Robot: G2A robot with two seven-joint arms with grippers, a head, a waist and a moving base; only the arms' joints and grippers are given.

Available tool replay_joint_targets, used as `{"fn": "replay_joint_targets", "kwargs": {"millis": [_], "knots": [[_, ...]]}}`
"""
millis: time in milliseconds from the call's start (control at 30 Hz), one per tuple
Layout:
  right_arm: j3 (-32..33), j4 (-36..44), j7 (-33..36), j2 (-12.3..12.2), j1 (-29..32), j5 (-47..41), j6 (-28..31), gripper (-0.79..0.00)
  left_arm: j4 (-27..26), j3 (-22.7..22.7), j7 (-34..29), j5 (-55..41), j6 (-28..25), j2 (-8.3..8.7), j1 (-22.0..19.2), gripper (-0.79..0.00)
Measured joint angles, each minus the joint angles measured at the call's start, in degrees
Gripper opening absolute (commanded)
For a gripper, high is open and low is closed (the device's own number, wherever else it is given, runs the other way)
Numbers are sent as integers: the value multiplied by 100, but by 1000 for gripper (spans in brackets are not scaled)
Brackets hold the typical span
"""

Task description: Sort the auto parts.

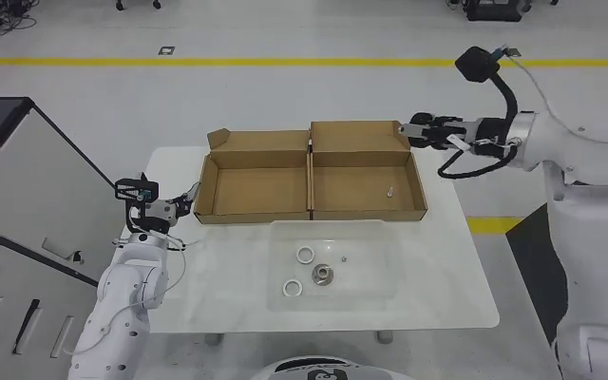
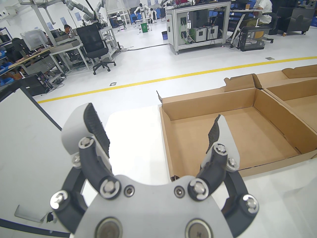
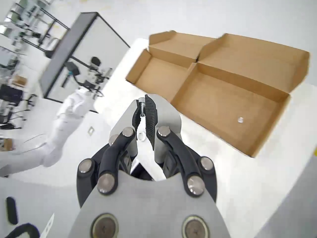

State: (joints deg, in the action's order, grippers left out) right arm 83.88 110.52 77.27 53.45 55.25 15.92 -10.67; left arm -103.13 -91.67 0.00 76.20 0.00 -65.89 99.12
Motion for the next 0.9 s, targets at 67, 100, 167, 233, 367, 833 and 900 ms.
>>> {"fn": "replay_joint_targets", "kwargs": {"millis": [67, 100, 167, 233, 367, 833, 900], "knots": [[-298, -175, 78, -2, -214, 417, 52, -785, 0, 0, 0, 0, 0, 0, 0, 0], [-453, -278, 102, 1, -320, 611, 73, -785, 0, 0, 0, 0, 0, 0, 0, 0], [-825, -562, 131, 21, -557, 1013, 119, -785, 0, 0, 0, 0, 0, 0, 0, 0], [-1204, -886, 136, 60, -780, 1289, 178, -785, 0, 0, 0, 0, 0, 0, 0, 0], [-1859, -1541, 32, 165, -1143, 1544, 274, -785, 0, 0, 0, 0, 0, 0, 0, 0], [-3514, -3330, -520, 645, -1673, 1502, 341, -785, 0, 0, 0, 0, 0, 0, 0, 0], [-3687, -3505, -614, 710, -1699, 1551, 328, -785, 0, 0, 0, 0, 0, 0, 0, 0]]}}
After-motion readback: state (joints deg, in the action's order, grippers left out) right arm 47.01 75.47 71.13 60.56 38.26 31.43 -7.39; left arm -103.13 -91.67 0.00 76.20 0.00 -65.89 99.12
